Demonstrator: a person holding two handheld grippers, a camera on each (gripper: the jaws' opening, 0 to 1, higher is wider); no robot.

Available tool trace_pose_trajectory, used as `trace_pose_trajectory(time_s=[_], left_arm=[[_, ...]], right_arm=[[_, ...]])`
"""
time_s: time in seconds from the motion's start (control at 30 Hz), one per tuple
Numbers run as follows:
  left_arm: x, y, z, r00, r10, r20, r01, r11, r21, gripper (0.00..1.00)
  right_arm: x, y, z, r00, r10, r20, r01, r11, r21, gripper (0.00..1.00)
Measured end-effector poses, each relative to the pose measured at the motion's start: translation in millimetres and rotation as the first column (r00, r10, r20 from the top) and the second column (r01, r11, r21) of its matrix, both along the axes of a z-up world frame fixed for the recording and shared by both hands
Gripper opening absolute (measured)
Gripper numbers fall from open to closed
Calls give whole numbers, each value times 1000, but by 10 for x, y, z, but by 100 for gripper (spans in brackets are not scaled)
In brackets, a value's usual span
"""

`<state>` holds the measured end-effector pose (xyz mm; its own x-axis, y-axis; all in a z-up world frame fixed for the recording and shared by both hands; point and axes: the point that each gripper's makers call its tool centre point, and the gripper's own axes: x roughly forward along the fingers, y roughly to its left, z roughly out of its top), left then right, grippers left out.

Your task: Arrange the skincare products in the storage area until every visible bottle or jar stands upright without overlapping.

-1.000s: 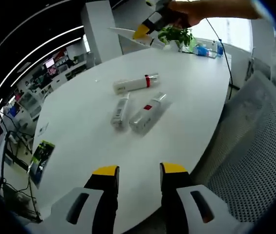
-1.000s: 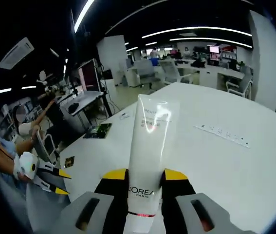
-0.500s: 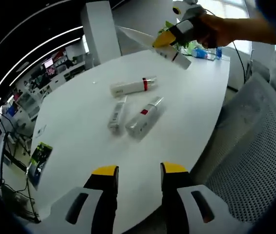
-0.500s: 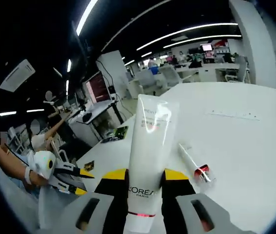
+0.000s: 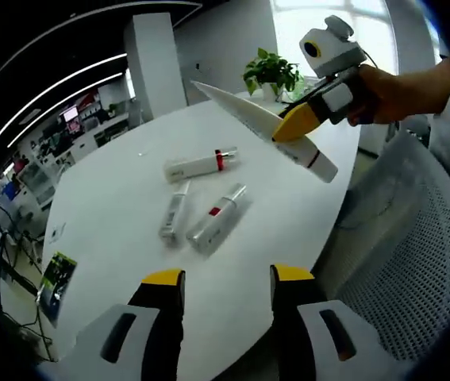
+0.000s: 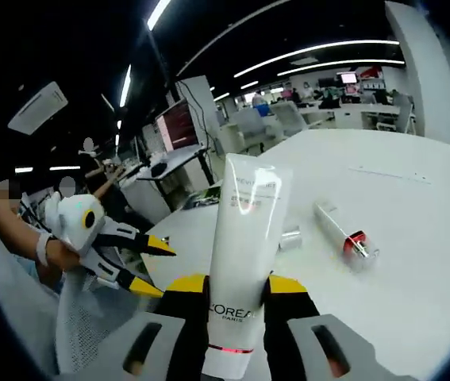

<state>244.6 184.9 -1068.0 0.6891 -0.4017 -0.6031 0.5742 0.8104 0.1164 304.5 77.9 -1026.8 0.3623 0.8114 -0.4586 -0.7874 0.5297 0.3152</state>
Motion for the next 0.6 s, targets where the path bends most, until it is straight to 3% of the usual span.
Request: trace_pose_trajectory(time_s=[0.07,0.13,0.23,0.37,0.6], left_arm=[[14,-55,76,1000,-13,7,13,1000,-18,42],[66,-226,248,1000,18,19,-15,990,-137,47],[134,-483,486,997,60,40,-46,956,-289,48],[99,-752,545,999,25,41,-10,944,-330,47],[1,-957,452,1000,3,-20,-10,926,-379,43]], right_arm=[[-12,-21,22,1000,-12,1,12,1000,18,19],[-31,-30,63,1000,-18,15,18,999,44,19],[-86,-30,107,999,-20,28,18,997,69,19],[-140,-29,121,999,-21,33,18,996,89,19],[-216,-70,97,1000,-25,14,23,994,104,19]])
